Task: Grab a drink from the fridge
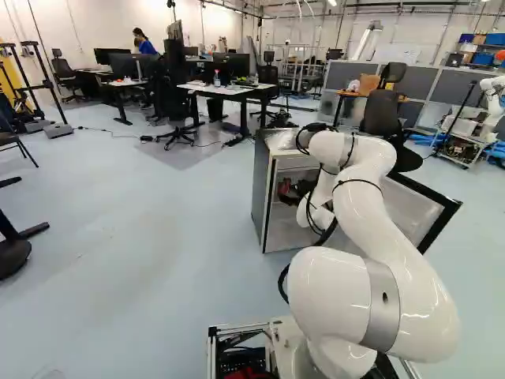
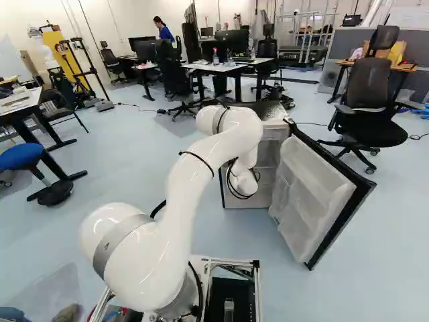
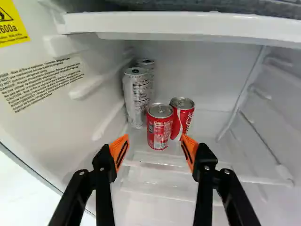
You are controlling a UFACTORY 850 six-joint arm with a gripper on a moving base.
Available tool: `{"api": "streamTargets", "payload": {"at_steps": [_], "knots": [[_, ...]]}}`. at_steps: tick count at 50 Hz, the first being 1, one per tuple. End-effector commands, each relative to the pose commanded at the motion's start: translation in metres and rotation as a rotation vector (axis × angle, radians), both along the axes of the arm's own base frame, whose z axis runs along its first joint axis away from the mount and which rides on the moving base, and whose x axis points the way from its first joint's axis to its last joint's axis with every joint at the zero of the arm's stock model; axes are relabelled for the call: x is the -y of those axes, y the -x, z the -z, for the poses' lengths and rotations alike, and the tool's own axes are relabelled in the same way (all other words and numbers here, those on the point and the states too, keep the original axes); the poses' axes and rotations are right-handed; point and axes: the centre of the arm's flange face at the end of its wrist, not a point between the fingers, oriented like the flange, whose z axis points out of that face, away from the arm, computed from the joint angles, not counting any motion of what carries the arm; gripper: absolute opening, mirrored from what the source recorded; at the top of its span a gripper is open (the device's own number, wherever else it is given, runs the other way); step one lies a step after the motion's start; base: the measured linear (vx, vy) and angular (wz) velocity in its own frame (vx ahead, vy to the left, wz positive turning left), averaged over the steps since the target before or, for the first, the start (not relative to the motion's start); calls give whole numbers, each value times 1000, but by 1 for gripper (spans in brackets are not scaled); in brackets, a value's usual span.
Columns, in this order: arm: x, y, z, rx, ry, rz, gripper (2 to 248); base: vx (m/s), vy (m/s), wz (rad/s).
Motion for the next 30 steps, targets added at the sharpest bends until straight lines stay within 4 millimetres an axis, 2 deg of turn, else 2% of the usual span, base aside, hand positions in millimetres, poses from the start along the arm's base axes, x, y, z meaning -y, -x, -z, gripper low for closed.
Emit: {"api": "streamTargets", "payload": {"at_steps": [30], "knots": [[0,-2,1,4,2,-1,167,0,0,0]]}}
